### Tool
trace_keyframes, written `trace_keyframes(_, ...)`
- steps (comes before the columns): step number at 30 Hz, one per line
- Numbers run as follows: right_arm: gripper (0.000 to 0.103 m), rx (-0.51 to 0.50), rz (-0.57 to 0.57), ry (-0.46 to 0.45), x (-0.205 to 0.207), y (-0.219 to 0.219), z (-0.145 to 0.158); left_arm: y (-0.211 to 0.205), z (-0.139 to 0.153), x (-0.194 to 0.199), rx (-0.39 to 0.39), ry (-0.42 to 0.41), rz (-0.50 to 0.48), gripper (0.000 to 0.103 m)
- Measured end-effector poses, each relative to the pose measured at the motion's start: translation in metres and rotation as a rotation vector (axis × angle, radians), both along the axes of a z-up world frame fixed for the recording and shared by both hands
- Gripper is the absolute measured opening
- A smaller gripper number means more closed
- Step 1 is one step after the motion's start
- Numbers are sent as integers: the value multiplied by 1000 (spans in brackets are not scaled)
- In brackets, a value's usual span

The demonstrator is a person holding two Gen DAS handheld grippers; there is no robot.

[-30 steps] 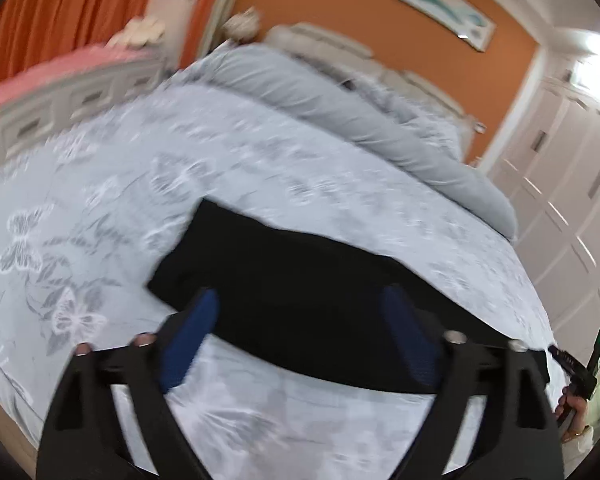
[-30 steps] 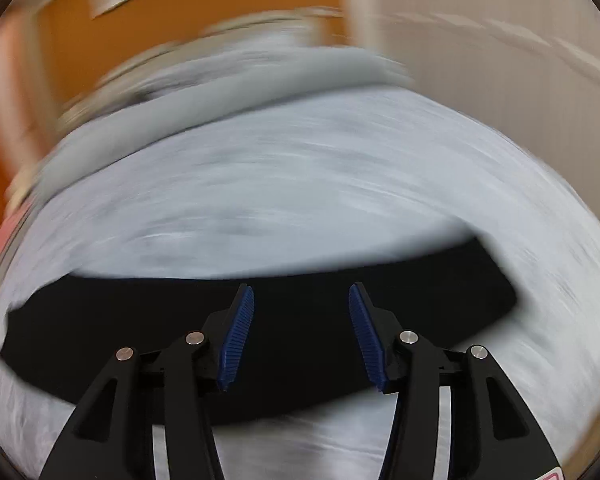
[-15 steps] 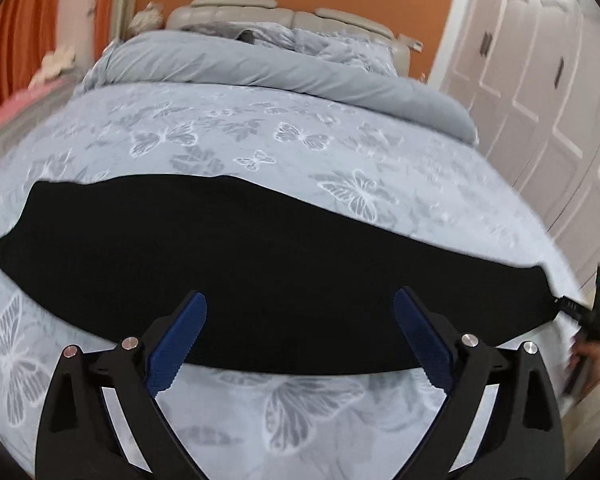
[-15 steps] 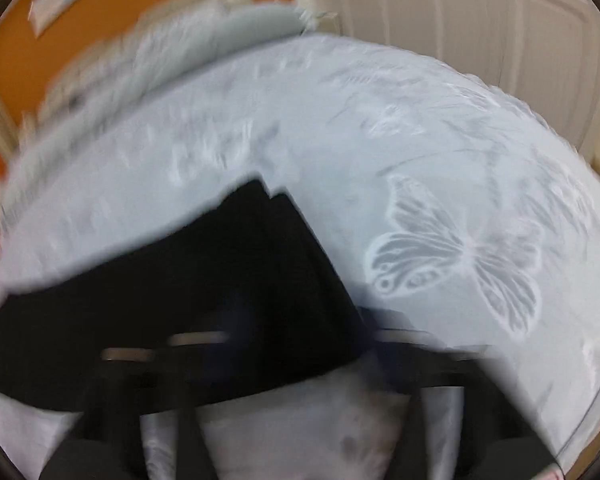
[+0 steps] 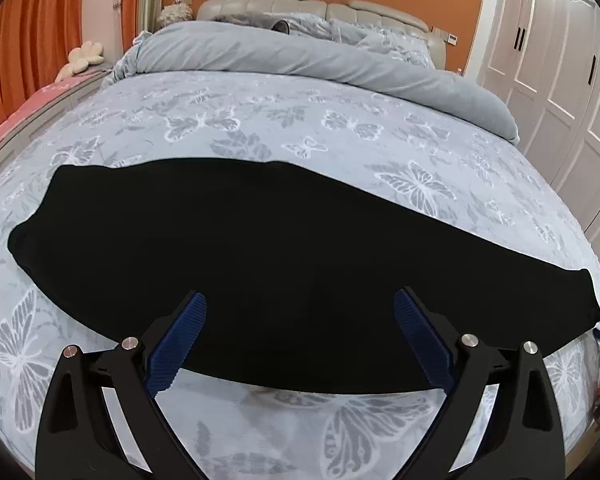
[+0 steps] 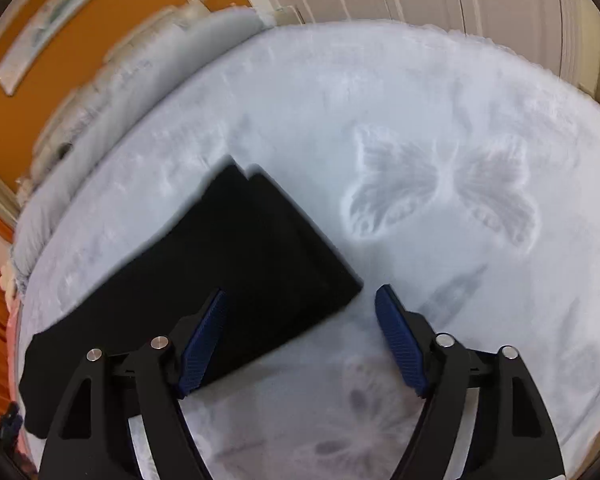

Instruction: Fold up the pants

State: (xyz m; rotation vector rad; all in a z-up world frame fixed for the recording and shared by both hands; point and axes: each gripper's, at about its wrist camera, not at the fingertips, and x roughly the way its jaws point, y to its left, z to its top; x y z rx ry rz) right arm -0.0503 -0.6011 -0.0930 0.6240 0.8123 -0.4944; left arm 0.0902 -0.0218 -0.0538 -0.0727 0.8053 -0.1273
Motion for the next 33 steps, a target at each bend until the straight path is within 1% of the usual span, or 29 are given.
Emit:
trace_keyframes(1, 68, -41, -4, -6, 4, 5, 1, 0, 1, -2, 2, -6, -2, 93)
trace_keyframes(2, 55, -45, 8, 8, 12, 8, 1, 0, 3, -4, 5, -11, -3, 93)
trace_keyframes(3, 14, -14, 15, -8, 17, 8, 1, 1, 4, -6, 13, -18, -4, 93)
trace_keyframes(4, 14, 60, 21, -43, 21, 7, 2, 2, 7, -8, 22, -27, -3, 93)
trace_keyframes(5, 14, 81, -4, -66, 23, 10, 10, 4, 9, -9, 28, -36, 1, 93)
trace_keyframes(6, 14, 50, 6, -87, 27, 21, 24, 6, 12, -10, 33, -45, 8, 93)
trace_keyframes(8, 14, 22, 73, -150, 39, 50, 53, 14, 19, -12, 24, -59, 23, 93)
trace_keyframes(10, 14, -2, 161, -199, 55, 90, 83, 24, 24, -12, -4, -62, 36, 93)
trace_keyframes(12, 14, -30, 280, -247, 74, 145, 112, 40, 29, -12, -46, -57, 58, 93)
trace_keyframes(14, 15, -30, 393, -279, 91, 195, 129, 56, 34, -11, -75, -57, 80, 93)
trace_keyframes(15, 15, -28, 437, -286, 98, 214, 133, 64, 36, -11, -86, -59, 97, 93)
trace_keyframes(16, 15, -26, 501, -291, 108, 244, 136, 74, 39, -11, -101, -63, 113, 93)
trace_keyframes(18, 15, -24, 608, -277, 128, 298, 133, 92, 41, -11, -115, -66, 149, 93)
trace_keyframes(20, 15, -23, 686, -248, 144, 339, 123, 109, 43, -12, -124, -67, 182, 93)
trace_keyframes(24, 15, -41, 806, -169, 167, 410, 90, 148, 43, -15, -130, -67, 251, 93)
trace_keyframes(26, 15, -56, 846, -137, 174, 441, 78, 165, 45, -17, -130, -71, 273, 93)
trace_keyframes(27, 15, -71, 861, -118, 177, 455, 70, 174, 45, -19, -128, -74, 290, 93)
trace_keyframes(29, 15, -86, 878, -85, 187, 467, 58, 192, 45, -22, -125, -75, 320, 93)
trace_keyframes(33, 15, -130, 903, -37, 187, 490, 39, 222, 43, -27, -149, -70, 370, 93)
